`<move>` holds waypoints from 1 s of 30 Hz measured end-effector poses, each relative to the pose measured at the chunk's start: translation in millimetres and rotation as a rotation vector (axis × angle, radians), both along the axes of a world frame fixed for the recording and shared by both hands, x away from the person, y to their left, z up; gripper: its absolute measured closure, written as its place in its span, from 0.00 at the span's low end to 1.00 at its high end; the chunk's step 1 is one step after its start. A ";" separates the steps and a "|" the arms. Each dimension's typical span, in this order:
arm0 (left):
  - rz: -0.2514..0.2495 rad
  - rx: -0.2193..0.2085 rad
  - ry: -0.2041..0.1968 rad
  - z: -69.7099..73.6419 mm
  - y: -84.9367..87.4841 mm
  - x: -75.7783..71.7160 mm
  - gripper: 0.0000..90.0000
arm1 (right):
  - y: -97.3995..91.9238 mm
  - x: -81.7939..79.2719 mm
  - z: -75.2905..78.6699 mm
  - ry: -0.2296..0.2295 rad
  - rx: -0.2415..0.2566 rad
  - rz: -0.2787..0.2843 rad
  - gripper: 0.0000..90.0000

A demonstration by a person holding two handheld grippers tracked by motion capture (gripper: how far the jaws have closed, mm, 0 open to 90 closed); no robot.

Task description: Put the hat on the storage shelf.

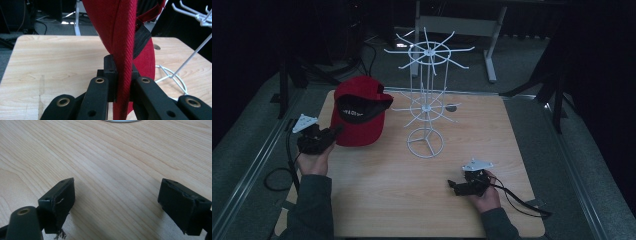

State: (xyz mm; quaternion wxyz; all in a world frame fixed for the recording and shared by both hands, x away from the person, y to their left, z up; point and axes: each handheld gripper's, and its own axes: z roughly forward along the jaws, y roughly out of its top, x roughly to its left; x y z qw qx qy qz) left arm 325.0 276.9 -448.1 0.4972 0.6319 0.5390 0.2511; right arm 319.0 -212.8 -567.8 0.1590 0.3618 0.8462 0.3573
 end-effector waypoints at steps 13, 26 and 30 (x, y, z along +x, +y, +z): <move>0.025 -0.006 -0.058 22.5 -3.4 -2.4 0.96 | -0.2 0.2 0.0 -0.003 -0.002 0.003 0.15; 0.030 -0.014 -0.093 41.1 -7.6 -2.1 0.96 | -0.2 0.2 0.1 -0.002 -0.001 0.001 0.15; 0.029 -0.017 -0.109 47.4 -10.1 -1.7 0.96 | -0.1 0.2 0.1 -0.001 0.000 0.002 0.15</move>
